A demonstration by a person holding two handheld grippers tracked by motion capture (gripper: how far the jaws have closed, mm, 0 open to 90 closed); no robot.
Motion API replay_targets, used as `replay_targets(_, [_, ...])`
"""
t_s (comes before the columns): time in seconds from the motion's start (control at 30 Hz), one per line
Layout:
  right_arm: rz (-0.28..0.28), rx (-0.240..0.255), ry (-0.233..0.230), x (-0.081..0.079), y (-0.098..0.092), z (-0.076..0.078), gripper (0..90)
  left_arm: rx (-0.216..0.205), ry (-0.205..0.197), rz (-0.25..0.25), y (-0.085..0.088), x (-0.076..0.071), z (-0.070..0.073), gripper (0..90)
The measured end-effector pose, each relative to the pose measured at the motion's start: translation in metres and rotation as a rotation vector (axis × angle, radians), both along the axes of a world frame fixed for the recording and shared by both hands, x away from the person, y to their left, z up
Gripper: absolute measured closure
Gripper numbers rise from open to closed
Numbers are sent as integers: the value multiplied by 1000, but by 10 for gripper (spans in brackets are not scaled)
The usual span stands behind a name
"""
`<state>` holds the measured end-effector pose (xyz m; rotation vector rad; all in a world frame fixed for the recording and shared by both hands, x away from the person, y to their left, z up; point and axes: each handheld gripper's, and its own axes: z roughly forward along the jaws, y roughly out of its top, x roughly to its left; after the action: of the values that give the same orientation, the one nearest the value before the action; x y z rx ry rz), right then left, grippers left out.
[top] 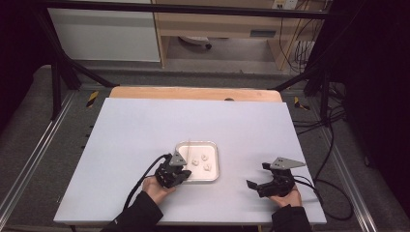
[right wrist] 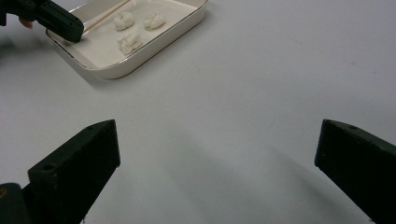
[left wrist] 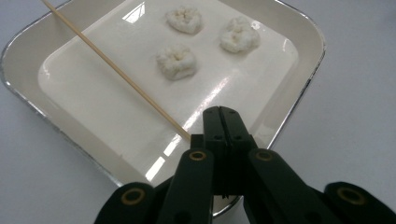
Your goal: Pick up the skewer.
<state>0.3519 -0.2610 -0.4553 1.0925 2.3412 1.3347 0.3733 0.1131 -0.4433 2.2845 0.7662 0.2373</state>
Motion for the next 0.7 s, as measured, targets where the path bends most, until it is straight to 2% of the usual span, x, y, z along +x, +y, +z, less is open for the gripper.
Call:
replay_targets(0.23, [0, -1, 0, 0, 0, 0, 7, 17, -10, 33, 10, 0, 2, 900])
replay_targets(0.37, [1, -2, 2, 0, 0, 0, 7, -4, -14, 48, 12, -1, 5, 898])
replay_targets(0.43, [1, -2, 1, 0, 0, 0, 7, -27, -22, 69, 13, -2, 8, 866])
replay_targets(0.53, [0, -2, 0, 0, 0, 0, 7, -32, -48, 121, 14, -1, 14, 772])
replay_targets(0.67, [0, -2, 3, 0, 1, -1, 7, -42, -47, 169, 14, 3, 15, 678])
replay_targets(0.7, [1, -4, 2, 0, 1, -1, 7, -41, -43, 208, 13, 6, 15, 670])
